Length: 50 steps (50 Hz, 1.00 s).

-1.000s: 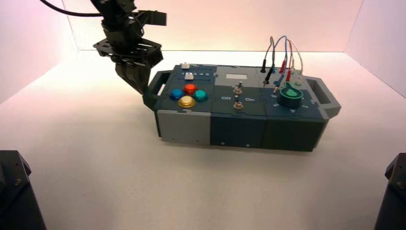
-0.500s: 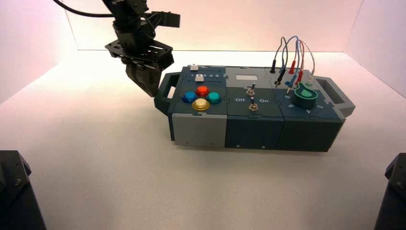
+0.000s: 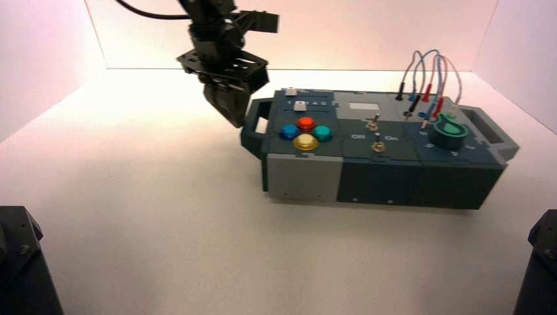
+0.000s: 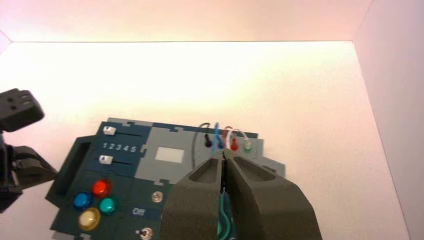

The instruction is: Move the box to the right.

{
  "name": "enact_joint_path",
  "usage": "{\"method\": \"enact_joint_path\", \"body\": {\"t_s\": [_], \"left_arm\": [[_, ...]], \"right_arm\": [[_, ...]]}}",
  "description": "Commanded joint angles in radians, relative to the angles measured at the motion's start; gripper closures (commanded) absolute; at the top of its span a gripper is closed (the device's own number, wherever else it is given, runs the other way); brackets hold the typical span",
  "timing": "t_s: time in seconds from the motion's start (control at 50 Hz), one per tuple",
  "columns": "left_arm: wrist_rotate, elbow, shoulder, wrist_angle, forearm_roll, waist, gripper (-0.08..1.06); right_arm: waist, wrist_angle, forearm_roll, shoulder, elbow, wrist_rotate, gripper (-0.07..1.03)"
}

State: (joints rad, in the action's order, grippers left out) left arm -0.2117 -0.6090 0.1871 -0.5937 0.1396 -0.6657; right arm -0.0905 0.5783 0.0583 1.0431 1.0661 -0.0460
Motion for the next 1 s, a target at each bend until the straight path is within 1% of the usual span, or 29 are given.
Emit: {"method": "enact_joint_path", "body": {"t_s": [0.02, 0.28, 0.48, 0.58, 0.66, 0.78, 0.82, 0.88, 0.9, 0.94, 1.0], "left_arm": [[0.0, 0.048, 0.006, 0.002, 0.012, -0.063, 1.01], [0.002, 0.091, 0.038, -0.012, 0.014, -0.117, 1.01], [0.002, 0.11, 0.048, -0.018, 0.017, -0.132, 1.01], [-0.003, 0.11, 0.038, -0.038, 0.002, -0.13, 1.01], [-0.005, 0.112, 0.02, -0.071, -0.012, -0.127, 1.01], [-0.012, 0.114, -0.012, -0.12, -0.018, -0.127, 1.01], [-0.014, 0.117, -0.023, -0.141, -0.025, -0.127, 1.01], [-0.014, 0.123, -0.037, -0.173, -0.032, -0.126, 1.01], [-0.014, 0.124, -0.043, -0.186, -0.037, -0.126, 1.01], [-0.014, 0.127, -0.054, -0.206, -0.043, -0.124, 1.01], [-0.014, 0.132, -0.074, -0.253, -0.061, -0.124, 1.01]], "right_arm": [[0.005, -0.003, 0.003, -0.005, -0.014, -0.006, 0.99], [0.005, -0.002, 0.003, -0.009, -0.012, -0.008, 0.99], [0.005, 0.005, 0.003, -0.021, -0.015, -0.008, 0.99], [0.005, 0.023, 0.002, -0.026, -0.025, -0.008, 0.99], [0.005, 0.06, -0.002, -0.038, -0.041, -0.008, 0.99], [0.005, 0.127, -0.005, -0.064, -0.072, -0.006, 0.99], [0.005, 0.17, -0.005, -0.077, -0.095, -0.005, 0.99], [0.005, 0.206, -0.008, -0.084, -0.115, -0.003, 0.99], [0.005, 0.235, -0.012, -0.092, -0.13, -0.003, 0.99], [0.005, 0.268, -0.017, -0.1, -0.146, -0.003, 0.99], [0.006, 0.322, -0.021, -0.114, -0.169, -0.002, 0.99]]}}
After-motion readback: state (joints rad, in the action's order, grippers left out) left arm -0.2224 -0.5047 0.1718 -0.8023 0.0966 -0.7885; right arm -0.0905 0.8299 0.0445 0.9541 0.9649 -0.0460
